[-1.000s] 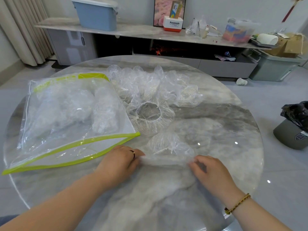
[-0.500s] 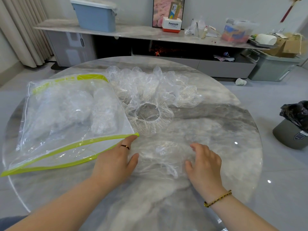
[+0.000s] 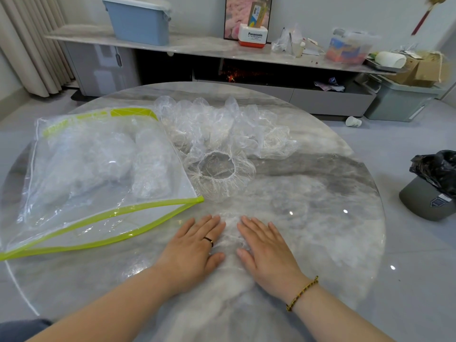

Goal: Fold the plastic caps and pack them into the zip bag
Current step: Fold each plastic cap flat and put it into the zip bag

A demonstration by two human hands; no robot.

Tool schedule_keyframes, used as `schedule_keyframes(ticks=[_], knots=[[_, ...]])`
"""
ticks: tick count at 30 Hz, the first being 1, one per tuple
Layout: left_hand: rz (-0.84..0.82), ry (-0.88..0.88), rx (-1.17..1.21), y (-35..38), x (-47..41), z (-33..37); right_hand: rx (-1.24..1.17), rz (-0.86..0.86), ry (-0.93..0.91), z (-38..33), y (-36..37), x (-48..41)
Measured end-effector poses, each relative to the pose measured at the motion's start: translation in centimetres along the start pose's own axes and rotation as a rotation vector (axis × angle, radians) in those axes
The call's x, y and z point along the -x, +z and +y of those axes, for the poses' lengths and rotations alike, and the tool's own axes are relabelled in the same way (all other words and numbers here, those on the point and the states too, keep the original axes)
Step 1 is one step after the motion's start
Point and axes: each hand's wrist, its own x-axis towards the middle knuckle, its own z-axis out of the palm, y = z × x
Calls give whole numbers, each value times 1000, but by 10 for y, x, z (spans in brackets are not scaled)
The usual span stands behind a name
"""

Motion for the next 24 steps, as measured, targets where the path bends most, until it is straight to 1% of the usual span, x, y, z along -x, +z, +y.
schedule_keyframes(ticks=[1, 2, 3, 4, 6, 8, 9, 11, 12, 13, 15, 16, 17, 18, 19, 21, 23, 24], knots=[[1, 1, 7, -5, 0, 2, 19, -21, -6, 0, -1, -1], [17, 14, 13, -5, -1, 2, 36, -34, 36, -4, -6, -1], [60, 48, 11, -2, -3, 2, 50, 21, 38, -7, -8, -1], [-10, 39, 47, -6, -2, 3, 34, -13, 67, -7, -5, 0], [-48, 42, 82, -12, -2, 4, -11, 22, 51, -5, -3, 0], [31, 6, 143, -16, -2, 0, -59, 133, 15, -6, -8, 2], [86, -25, 205, -18, -2, -2, -81, 259, -41, -5, -8, 3], [192, 0, 276, -17, -2, -8, -128, 382, -122, -5, -14, 1], [259, 19, 267, -18, -3, -10, -118, 399, -130, -7, -19, 2], [286, 2, 234, -19, -3, -12, -82, 417, -147, -7, -19, 4], [233, -50, 182, -25, 0, -12, 32, 399, -186, -6, -18, 7], [215, -68, 154, -25, 1, -14, 78, 344, -179, -7, -20, 9], [166, -107, 131, -26, 1, -15, 111, 330, -165, -6, -17, 8], [123, -146, 113, -28, 2, -15, 120, 303, -133, -4, -16, 8], [114, -165, 93, -32, 3, -15, 121, 298, -106, 0, -14, 6], [86, -165, 82, -35, 5, -13, 121, 267, -34, 1, -14, 5], [82, -157, 135, -35, 5, -13, 78, 151, 6, 1, -21, 5], [79, -147, 144, -35, 6, -12, 74, 133, 17, 3, -20, 4]])
